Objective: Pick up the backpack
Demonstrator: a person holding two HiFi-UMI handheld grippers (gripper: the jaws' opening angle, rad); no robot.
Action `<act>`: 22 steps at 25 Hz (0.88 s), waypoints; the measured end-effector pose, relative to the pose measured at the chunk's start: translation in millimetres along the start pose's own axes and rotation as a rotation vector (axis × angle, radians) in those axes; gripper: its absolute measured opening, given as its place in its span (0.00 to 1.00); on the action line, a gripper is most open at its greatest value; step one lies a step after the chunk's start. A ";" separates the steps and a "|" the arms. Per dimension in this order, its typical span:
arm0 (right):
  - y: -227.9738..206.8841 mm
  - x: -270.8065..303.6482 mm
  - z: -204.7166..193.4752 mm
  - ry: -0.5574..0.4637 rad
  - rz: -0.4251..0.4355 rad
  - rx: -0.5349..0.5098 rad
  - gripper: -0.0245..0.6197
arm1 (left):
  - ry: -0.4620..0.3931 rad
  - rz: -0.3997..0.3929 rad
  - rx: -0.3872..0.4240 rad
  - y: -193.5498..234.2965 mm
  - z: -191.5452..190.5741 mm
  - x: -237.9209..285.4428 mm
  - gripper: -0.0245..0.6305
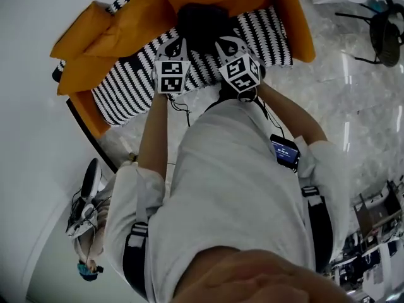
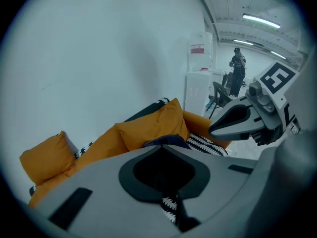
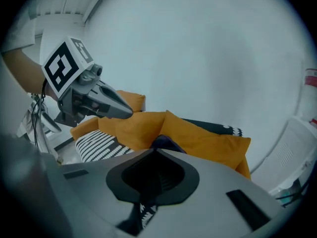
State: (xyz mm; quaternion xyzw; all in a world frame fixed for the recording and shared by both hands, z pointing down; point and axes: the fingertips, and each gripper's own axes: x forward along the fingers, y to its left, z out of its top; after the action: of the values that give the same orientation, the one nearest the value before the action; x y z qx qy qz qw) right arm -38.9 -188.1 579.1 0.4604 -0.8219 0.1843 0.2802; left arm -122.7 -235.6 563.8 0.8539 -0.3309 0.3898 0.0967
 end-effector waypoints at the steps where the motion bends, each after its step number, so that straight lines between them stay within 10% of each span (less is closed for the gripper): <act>1: -5.0 4.0 -0.2 0.004 -0.006 0.008 0.10 | 0.010 -0.006 0.000 2.1 -1.5 6.3 0.06; 22: -74.8 76.1 -28.6 0.096 -0.054 0.069 0.10 | 0.148 -0.064 0.009 39.5 -21.5 126.3 0.06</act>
State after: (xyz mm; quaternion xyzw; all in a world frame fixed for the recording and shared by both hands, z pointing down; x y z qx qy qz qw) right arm 1.9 -259.9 652.6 0.4824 -0.7881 0.2265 0.3082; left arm -100.7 -318.5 666.8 0.8334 -0.2935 0.4500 0.1293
